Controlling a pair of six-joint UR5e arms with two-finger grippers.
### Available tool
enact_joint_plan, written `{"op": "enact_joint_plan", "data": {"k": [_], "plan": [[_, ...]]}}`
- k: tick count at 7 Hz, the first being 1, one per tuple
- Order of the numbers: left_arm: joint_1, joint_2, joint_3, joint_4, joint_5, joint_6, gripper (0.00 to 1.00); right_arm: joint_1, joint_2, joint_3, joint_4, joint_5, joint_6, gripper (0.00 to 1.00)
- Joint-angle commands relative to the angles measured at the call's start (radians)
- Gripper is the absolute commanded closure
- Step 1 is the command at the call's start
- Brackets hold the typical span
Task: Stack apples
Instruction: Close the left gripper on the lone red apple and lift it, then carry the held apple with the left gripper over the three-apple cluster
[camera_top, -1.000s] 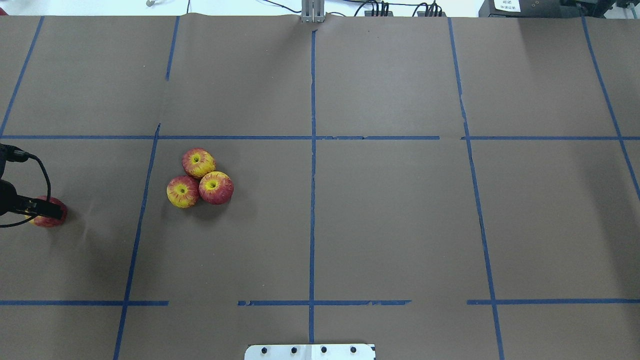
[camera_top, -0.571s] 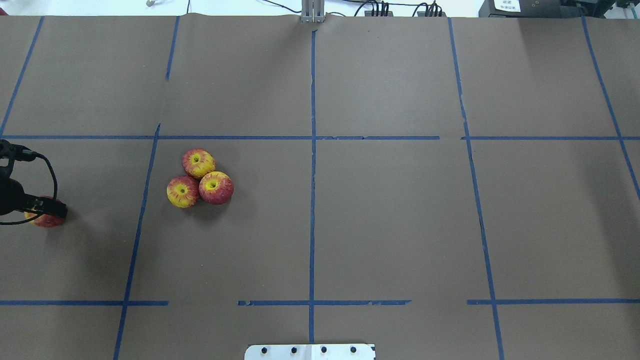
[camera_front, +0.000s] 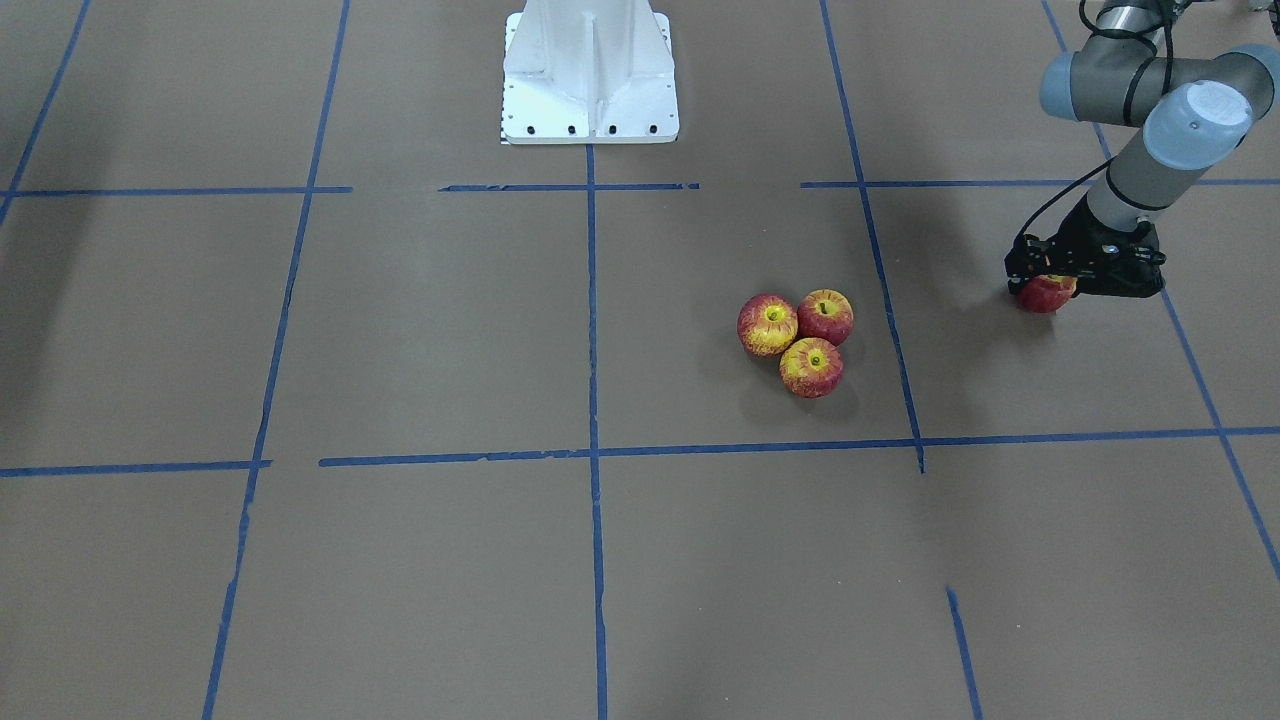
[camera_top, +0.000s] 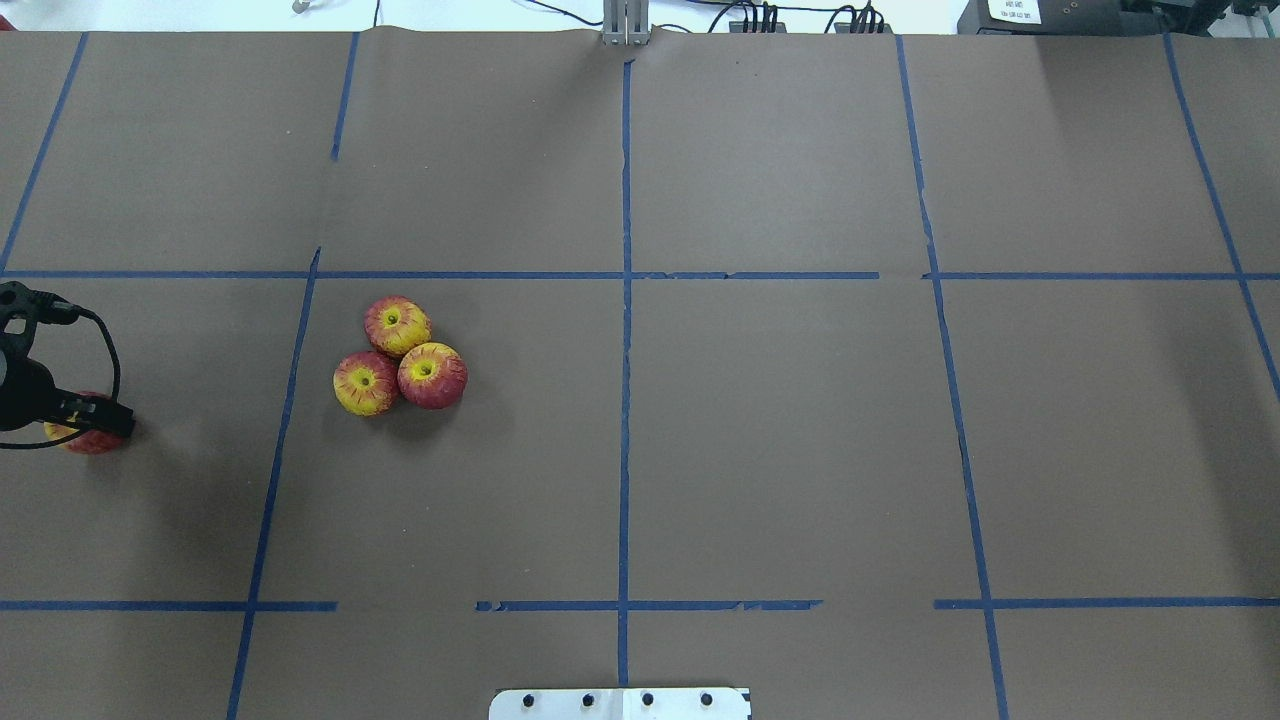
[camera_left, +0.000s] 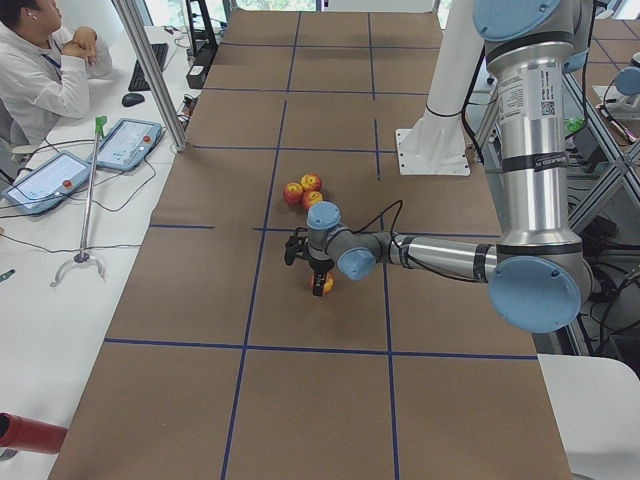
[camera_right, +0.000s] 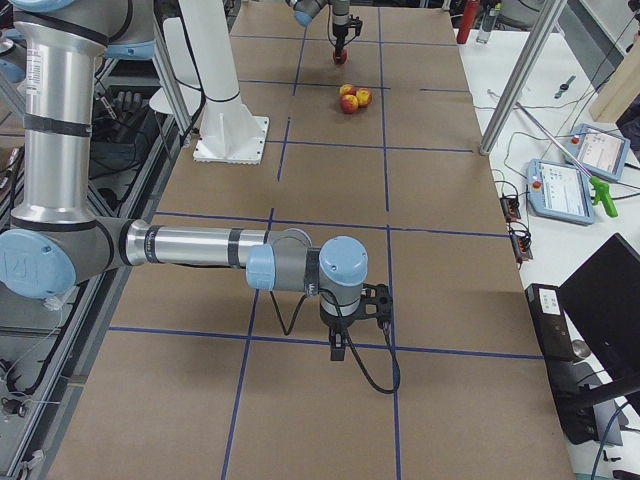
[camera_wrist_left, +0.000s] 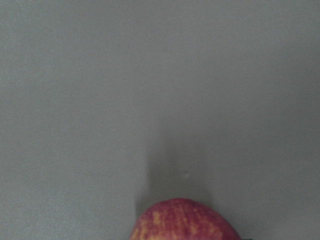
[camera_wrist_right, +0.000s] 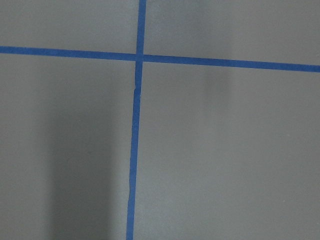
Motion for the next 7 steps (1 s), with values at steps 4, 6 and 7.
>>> {"op": "enact_joint_plan", "data": {"k": [4, 6, 7], "plan": [[-0.001, -0.154, -0.073, 0.020, -0.010, -0.165, 0.98, 0.000, 0.000, 0.000, 0.000, 0.000, 0.000, 0.00], [-0.001, -0.395, -0.117, 0.313, -0.016, -0.250, 0.98, 0.000, 0.000, 0.000, 0.000, 0.000, 0.000, 0.00], [0.005, -0.486, -0.102, 0.400, -0.039, -0.278, 0.98, 0.000, 0.000, 0.000, 0.000, 0.000, 0.000, 0.00]]}}
